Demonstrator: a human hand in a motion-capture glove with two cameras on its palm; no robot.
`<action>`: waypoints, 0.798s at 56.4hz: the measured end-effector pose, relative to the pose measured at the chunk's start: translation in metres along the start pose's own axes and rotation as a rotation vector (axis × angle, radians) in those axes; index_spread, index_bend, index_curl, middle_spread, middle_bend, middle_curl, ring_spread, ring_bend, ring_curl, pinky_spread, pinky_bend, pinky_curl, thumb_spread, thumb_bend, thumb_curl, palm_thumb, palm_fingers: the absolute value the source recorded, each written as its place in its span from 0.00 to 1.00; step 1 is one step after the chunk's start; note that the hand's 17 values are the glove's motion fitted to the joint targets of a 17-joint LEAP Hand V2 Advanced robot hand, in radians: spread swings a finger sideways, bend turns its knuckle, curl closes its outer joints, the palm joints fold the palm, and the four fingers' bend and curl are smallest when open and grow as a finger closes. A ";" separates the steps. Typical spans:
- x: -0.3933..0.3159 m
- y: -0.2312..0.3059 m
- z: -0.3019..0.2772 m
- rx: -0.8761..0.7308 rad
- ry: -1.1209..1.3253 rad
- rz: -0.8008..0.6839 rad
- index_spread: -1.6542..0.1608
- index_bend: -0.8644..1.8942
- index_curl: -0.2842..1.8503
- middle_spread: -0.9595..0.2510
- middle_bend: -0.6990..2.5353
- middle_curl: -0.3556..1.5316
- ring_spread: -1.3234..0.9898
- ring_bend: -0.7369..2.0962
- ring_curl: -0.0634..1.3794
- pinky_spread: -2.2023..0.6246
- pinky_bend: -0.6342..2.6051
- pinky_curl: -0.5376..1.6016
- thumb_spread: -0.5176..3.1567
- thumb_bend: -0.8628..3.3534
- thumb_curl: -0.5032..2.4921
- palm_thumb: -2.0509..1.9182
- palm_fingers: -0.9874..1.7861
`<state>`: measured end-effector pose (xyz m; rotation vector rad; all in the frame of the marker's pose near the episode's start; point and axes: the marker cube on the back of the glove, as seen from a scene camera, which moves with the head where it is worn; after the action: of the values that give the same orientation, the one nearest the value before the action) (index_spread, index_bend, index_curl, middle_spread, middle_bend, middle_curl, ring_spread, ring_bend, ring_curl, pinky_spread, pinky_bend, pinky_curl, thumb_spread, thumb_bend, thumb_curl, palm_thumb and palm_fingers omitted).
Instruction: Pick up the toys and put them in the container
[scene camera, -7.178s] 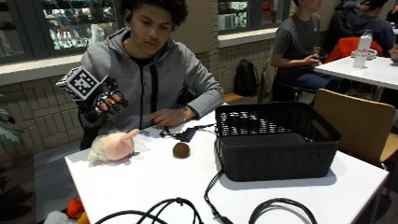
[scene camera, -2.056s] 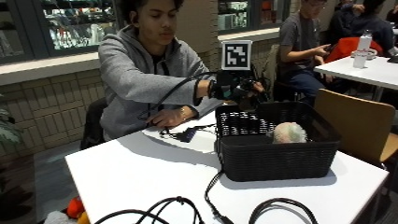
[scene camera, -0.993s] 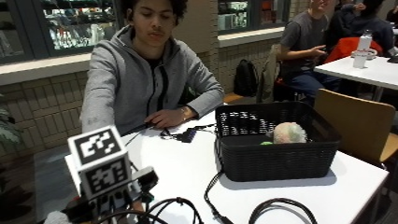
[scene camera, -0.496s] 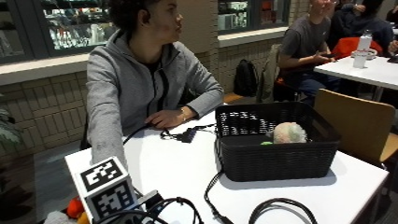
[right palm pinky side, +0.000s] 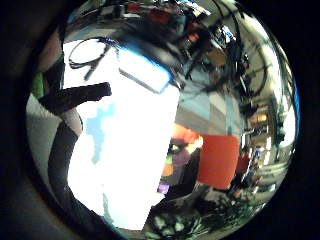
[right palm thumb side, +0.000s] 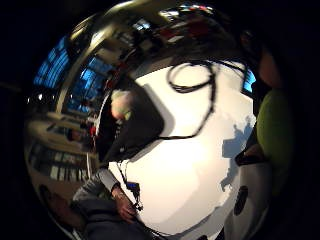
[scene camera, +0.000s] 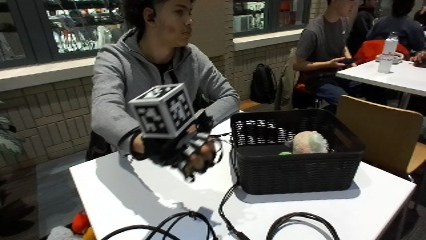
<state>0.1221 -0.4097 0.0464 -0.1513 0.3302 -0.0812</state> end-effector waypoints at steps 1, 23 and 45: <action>-0.010 -0.005 -0.004 0.003 0.005 -0.033 0.78 0.43 0.48 0.58 0.41 0.61 0.39 0.61 0.55 0.64 0.58 0.51 0.55 0.28 0.37 0.73 0.62; -0.189 -0.068 -0.002 -0.059 0.001 -0.339 0.78 0.48 0.60 0.51 0.44 0.74 0.37 0.65 0.62 0.64 0.62 0.54 0.49 0.26 0.43 0.73 0.56; -0.227 -0.054 0.003 -0.196 -0.014 -0.372 0.77 0.43 0.64 0.51 0.42 0.77 0.39 0.63 0.62 0.65 0.61 0.53 0.47 0.24 0.45 0.70 0.43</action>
<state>-0.0938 -0.4386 0.1298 -0.4066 0.2924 -0.4159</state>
